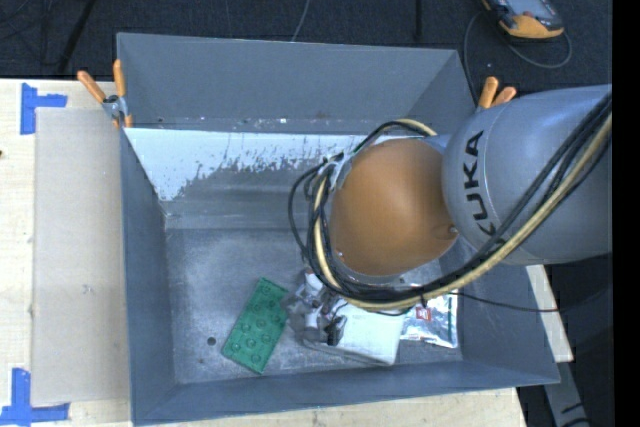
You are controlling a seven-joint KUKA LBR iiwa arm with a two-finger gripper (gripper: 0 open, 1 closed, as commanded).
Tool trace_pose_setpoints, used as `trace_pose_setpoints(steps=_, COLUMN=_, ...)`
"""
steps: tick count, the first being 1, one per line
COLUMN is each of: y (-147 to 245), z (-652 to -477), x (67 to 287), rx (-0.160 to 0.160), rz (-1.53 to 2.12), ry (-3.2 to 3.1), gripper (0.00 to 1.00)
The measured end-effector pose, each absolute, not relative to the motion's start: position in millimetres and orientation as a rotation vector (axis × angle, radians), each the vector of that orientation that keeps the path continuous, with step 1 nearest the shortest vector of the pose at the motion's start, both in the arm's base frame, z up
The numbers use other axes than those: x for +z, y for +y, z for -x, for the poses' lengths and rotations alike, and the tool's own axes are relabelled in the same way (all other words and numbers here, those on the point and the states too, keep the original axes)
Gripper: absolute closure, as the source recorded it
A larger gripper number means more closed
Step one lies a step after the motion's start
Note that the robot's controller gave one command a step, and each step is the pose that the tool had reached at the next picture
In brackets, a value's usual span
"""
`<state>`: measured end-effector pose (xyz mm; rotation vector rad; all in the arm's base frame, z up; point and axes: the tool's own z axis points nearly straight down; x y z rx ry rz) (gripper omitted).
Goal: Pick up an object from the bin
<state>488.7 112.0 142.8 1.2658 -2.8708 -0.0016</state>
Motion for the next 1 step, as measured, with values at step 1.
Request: trace_pose_setpoints(steps=1, y=111.7, z=-489.2, x=143.0, rx=-0.002, rz=-1.26, ry=-2.875, gripper=0.0)
